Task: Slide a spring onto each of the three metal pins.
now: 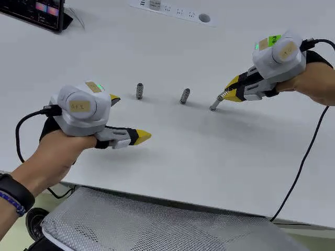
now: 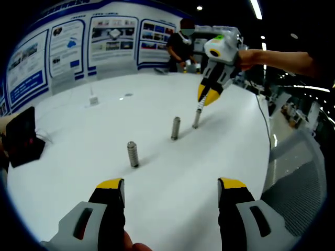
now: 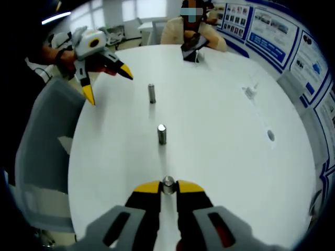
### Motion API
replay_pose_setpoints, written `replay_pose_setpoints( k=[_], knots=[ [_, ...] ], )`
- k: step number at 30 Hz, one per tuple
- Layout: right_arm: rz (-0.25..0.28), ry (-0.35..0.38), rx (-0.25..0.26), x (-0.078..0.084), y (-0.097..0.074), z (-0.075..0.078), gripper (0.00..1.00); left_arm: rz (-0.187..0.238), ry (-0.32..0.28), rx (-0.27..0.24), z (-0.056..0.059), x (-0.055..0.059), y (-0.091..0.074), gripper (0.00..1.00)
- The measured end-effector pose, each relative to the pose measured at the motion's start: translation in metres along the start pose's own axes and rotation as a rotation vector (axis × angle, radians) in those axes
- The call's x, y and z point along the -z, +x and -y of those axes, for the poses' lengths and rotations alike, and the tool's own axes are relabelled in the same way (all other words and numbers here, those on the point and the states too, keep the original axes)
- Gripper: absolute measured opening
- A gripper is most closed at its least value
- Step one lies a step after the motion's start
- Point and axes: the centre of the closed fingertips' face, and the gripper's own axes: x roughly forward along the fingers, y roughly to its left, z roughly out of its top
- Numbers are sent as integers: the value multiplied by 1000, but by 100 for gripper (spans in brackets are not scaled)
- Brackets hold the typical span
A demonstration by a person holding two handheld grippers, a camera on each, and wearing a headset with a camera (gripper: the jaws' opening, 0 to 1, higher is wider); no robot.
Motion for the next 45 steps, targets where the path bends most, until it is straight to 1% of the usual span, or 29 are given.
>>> replay_pose_setpoints(
  k=[7, 16, 27, 34, 39, 45],
  knots=[
    [-13, 6, -9, 3, 10, -1, 12, 9, -12, -8, -4, -1, -5, 74],
    [-26, 3, -17, 7, 21, -2, 12, 8, -18, -23, -8, 1, -8, 74],
    [-37, 15, -23, 12, 32, -3, 13, 10, -22, -33, -14, 2, -11, 74],
    [-35, 30, -20, 17, 38, -3, 13, 13, -24, -41, -17, 0, -12, 74],
    [-42, 28, -20, 19, 42, -4, 13, 14, -25, -44, -18, 0, -13, 74],
    [-38, 33, -18, 18, 43, -4, 13, 14, -25, -46, -19, -2, -13, 74]
  ],
)
